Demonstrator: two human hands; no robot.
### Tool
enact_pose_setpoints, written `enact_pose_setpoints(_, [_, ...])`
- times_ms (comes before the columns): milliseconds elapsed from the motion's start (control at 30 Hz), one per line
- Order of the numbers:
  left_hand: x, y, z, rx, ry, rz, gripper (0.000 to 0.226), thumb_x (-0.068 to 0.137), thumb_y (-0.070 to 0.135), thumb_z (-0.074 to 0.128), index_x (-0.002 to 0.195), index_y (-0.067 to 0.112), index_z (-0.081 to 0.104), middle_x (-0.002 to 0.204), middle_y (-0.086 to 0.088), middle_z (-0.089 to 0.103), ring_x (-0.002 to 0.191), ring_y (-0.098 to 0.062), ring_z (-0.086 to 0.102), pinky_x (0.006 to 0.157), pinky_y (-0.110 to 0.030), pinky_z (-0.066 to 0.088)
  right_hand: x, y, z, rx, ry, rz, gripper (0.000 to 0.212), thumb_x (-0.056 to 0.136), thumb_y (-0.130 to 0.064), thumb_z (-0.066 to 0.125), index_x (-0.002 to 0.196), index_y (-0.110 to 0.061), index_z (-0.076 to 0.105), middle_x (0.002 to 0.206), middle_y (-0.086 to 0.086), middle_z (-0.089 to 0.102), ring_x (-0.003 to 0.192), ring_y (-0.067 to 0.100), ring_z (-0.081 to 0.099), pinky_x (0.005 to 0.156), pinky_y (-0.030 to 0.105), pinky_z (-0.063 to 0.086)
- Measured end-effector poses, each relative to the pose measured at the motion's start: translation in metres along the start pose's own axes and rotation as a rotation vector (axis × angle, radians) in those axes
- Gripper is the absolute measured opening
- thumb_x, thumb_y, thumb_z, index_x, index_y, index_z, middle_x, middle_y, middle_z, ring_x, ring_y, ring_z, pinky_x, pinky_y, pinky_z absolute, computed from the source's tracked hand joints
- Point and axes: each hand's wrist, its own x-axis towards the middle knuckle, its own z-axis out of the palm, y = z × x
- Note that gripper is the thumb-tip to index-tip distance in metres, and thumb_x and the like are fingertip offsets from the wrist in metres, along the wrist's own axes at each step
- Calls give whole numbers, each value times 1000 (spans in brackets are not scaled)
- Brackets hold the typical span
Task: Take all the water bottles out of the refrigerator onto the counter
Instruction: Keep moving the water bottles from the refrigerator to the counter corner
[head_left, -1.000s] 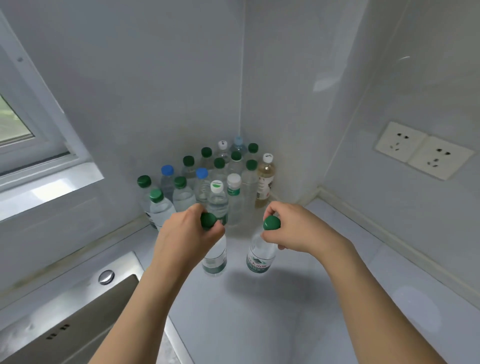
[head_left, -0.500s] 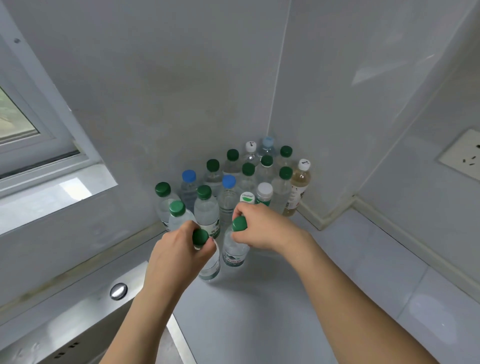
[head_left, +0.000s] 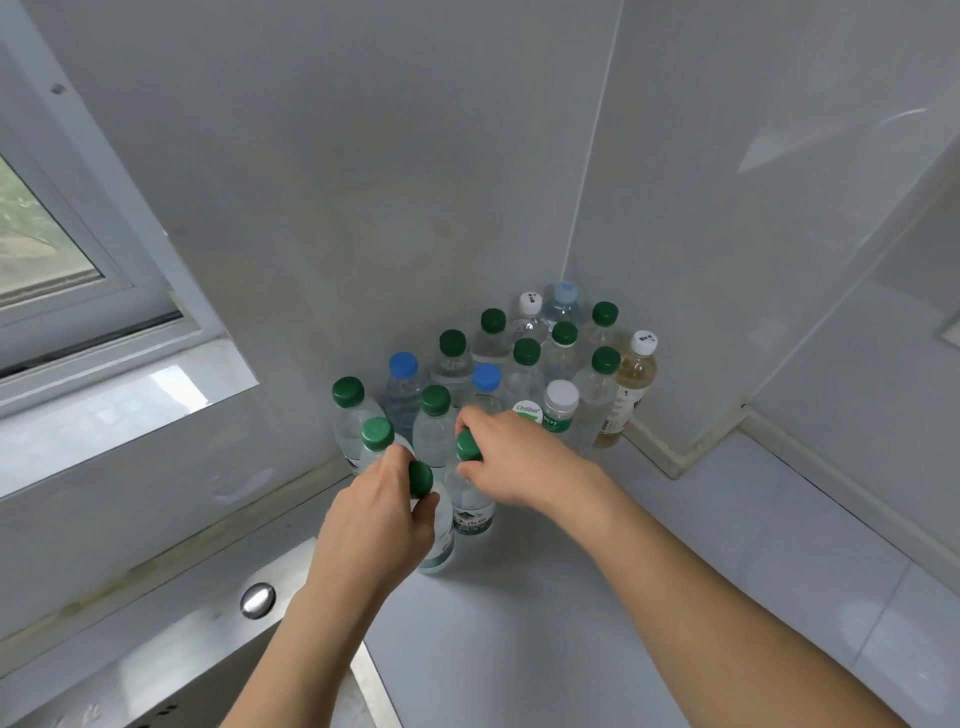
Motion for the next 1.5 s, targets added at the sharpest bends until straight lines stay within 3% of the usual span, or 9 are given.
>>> enact_pose_setpoints(233, [4,3,2,27,-45,-6,27,90,32,56,91,18,33,79,4,48,67,-23,46,59,-30,36,4,-2,1,-6,-23,23,29,91,-23,56,115,-15,43,106,8,60,86,23,49,67,33,38])
enact_pose_setpoints(467, [4,2,5,-1,-58,-29,26,91,30,55,91,18,33,81,3,48,69,-23,50,60,-32,40,-2,0,4,96,-22,63,33,91,-27,58,118,-19,42,107,7,59,86,24,53,72,34,44])
enact_pose_setpoints(600, [2,7,3,-18,-66,-64,25,92,29,54,91,17,32,84,0,47,72,-26,50,62,-34,43,-11,-2,4,99,13,89,38,92,-26,59,125,-19,43,110,10,60,96,28,58,81,38,50])
enact_pose_setpoints(733, [-6,19,-8,71,-76,-74,31,89,32,56,105,16,35,92,-1,49,78,-26,53,64,-31,42,-37,-1,-4,122,55,115,61,89,-33,61,142,-27,32,123,8,58,107,27,57,88,39,50])
enact_pose_setpoints(867, [-13,38,-23,90,67,-104,46,85,42,57,118,14,39,105,-7,49,94,-32,51,71,-32,39,-70,7,-18,116,105,141,63,89,-35,61,145,-25,34,139,5,51,124,25,51,98,41,46])
enact_pose_setpoints(1033, [-13,65,-34,83,137,167,56,90,38,56,136,10,40,127,-9,50,109,-32,50,88,-37,44,-112,17,-32,96,209,178,63,90,-37,60,146,-21,35,148,1,41,133,21,40,106,36,38])
enact_pose_setpoints(1200, [-24,104,-34,57,65,336,66,93,34,56,147,10,28,147,-8,37,133,-26,37,110,-34,30,-159,31,-46,11,344,238,68,90,-39,60,147,-16,32,153,2,33,141,20,29,116,33,23])
enact_pose_setpoints(1500, [-39,181,3,112,-41,580,66,92,37,54,147,12,27,147,-7,37,134,-27,35,112,-36,28,-245,69,-53,4,474,468,67,90,-35,59,147,-14,29,153,4,32,141,22,25,116,30,17])
